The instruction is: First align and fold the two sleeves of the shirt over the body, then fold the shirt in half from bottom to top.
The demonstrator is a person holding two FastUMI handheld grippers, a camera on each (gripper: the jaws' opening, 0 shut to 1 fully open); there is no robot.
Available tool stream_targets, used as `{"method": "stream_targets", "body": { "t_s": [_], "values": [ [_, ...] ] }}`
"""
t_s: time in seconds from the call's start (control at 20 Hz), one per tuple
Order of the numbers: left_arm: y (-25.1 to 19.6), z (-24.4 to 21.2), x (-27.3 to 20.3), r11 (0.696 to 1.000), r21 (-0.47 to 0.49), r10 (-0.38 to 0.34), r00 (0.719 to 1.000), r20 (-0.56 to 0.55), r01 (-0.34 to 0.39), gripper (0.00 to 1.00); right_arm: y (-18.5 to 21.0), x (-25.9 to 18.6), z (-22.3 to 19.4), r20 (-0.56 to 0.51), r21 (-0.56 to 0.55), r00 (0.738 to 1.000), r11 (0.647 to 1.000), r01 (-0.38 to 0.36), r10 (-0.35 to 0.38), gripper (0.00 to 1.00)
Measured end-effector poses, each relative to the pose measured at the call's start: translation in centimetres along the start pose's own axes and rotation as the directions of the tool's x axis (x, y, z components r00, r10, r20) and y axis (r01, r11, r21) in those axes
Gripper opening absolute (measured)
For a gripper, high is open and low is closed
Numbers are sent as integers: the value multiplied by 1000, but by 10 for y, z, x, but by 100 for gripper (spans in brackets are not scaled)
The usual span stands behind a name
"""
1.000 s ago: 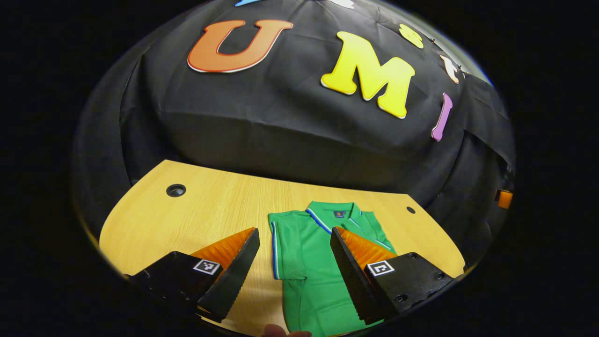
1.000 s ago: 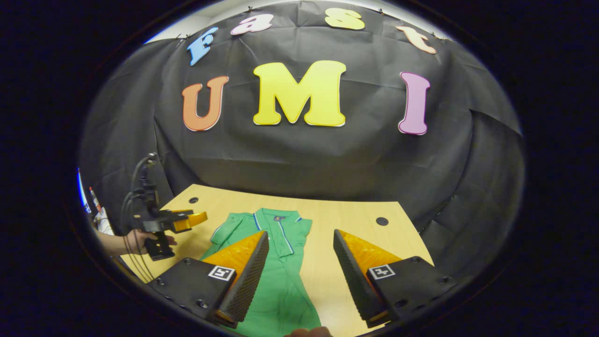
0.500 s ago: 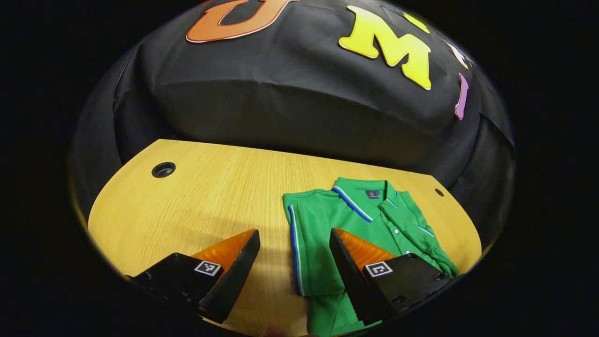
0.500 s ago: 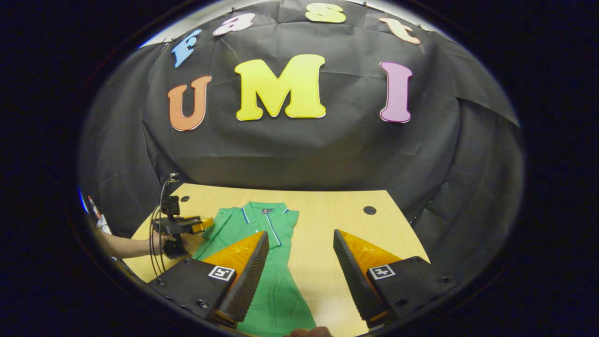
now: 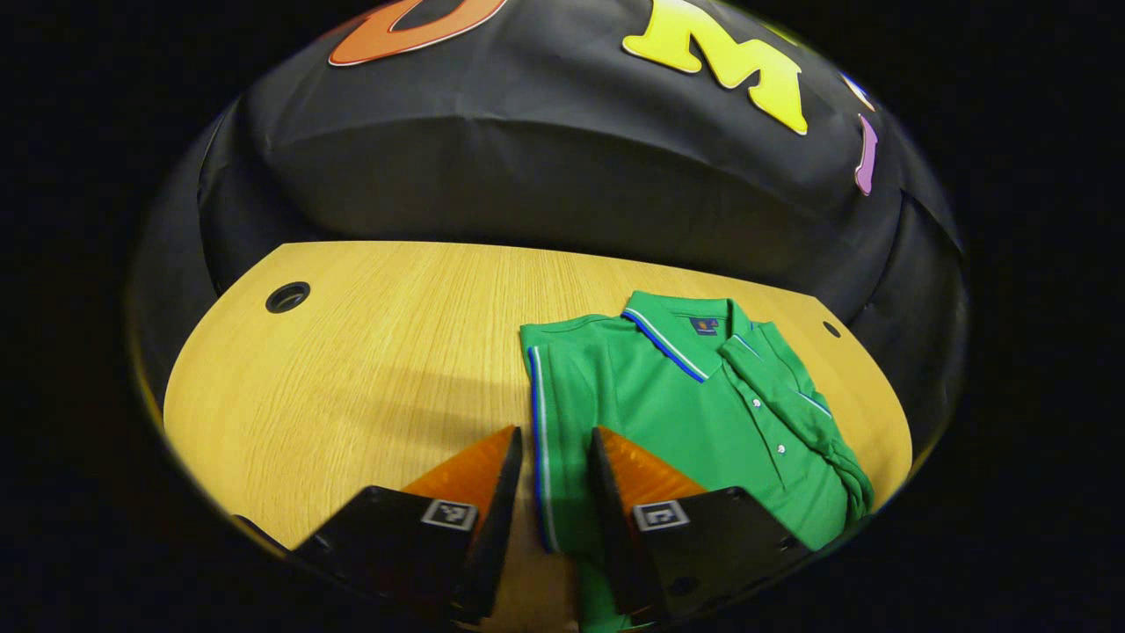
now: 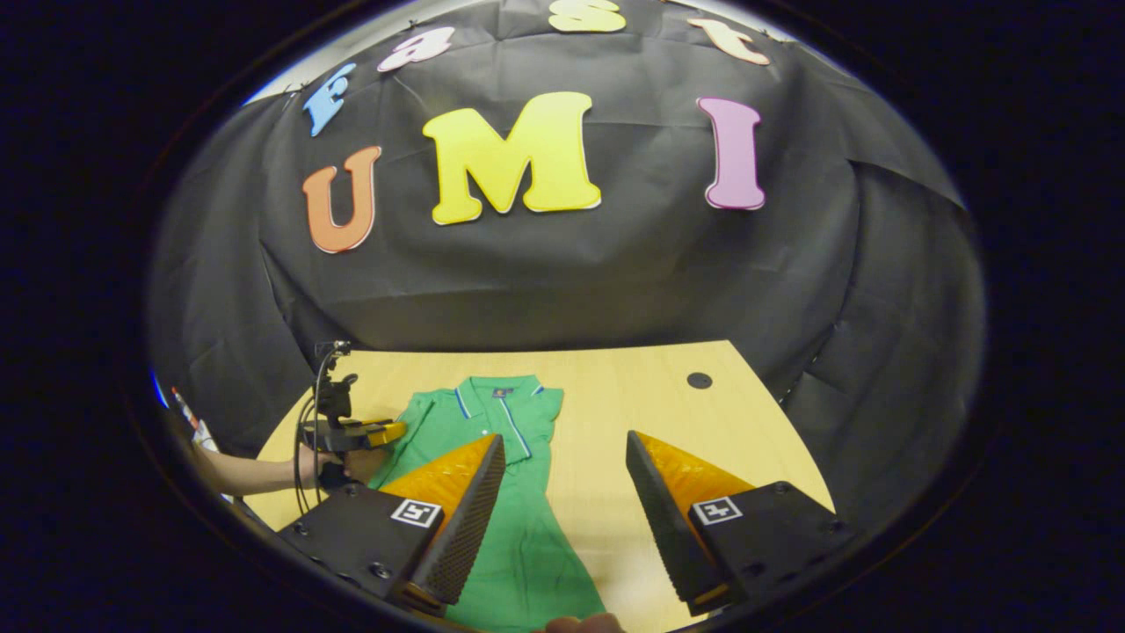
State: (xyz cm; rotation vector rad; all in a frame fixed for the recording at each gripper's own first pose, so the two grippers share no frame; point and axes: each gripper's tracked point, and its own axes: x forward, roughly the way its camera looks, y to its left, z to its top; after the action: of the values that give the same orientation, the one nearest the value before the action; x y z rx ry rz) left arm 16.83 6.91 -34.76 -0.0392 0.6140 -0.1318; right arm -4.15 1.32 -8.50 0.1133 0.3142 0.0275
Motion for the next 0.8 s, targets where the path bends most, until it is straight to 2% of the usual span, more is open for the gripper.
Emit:
{"method": "stream_targets", "body": {
  "t_s": [0.05, 0.2, 0.25, 0.35, 0.5, 0.65, 0.7, 0.8],
  "values": [
    [-2, 0, -1, 1000, -3, 3, 1000, -1, -3, 34, -1, 0, -3, -6, 6, 1000, 1000, 1, -1, 88],
    [-9, 0, -2, 999, -18, -30, 1000, 1, 30, 24, -3, 0, -7, -12, 10, 1000, 1000, 1, -1, 88],
    [-7, 3, -3, 1000, -14, -25, 1000, 10, 25, 24, -3, -1, -7, -15, 11, 1000, 1000, -1, 1, 88],
    [3, 12, -3, 1000, -3, 23, 999, 44, -23, 5, -1, -4, -10, -5, 24, 1000, 1000, -7, 7, 88],
    [-3, 28, -9, 1000, -6, 8, 995, 97, -7, 3, -4, -6, -8, 4, 37, 1000, 999, -4, 3, 88],
    [-13, 37, -15, 1000, 6, -21, 994, 103, 20, 3, -6, -5, -8, 9, 53, 1000, 999, -2, 1, 89],
    [-16, 41, -18, 1000, 7, -25, 994, 109, 25, 3, -5, -6, -7, 11, 60, 1000, 998, -3, 3, 86],
    [-24, 53, -23, 999, -8, -39, 990, 132, 41, 3, -6, -7, -7, 19, 71, 1000, 997, -4, 2, 86]
  ]
}}
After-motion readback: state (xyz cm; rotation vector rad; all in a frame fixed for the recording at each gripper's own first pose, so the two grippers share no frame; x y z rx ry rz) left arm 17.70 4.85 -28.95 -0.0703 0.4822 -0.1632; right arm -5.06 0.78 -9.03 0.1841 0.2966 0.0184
